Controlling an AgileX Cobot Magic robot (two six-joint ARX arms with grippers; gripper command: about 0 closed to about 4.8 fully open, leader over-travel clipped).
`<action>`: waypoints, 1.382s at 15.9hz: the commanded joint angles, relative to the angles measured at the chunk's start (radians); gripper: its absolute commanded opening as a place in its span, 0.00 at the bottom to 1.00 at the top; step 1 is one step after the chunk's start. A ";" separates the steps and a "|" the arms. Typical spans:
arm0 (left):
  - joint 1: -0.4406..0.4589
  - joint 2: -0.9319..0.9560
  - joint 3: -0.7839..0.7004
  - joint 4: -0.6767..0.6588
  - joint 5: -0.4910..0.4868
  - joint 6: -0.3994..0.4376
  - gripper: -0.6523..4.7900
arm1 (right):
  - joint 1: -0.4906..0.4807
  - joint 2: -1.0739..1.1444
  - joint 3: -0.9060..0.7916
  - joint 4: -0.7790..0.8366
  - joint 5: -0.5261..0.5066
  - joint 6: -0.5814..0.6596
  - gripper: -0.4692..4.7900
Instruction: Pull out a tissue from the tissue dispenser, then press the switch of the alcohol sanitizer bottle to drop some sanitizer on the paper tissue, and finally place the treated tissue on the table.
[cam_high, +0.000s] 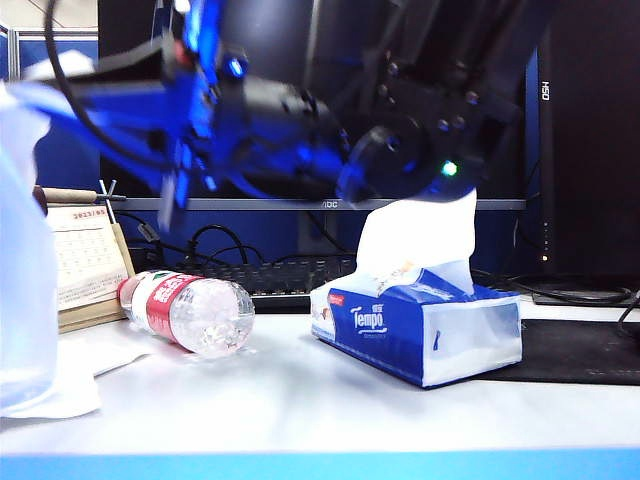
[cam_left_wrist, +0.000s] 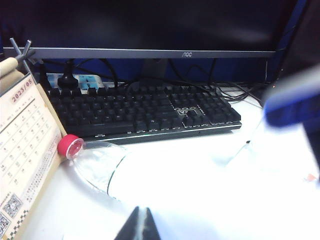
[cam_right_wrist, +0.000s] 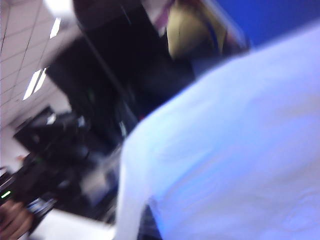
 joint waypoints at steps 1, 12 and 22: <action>0.000 0.008 -0.011 -0.066 0.000 -0.001 0.11 | 0.001 0.029 0.002 0.029 0.096 -0.034 0.08; 0.000 0.009 -0.011 0.035 -0.116 -0.001 0.11 | 0.025 0.144 0.110 0.132 0.255 -0.014 0.08; 0.000 0.052 -0.010 0.034 -0.072 0.030 0.11 | 0.037 0.147 0.121 0.129 0.274 0.012 0.08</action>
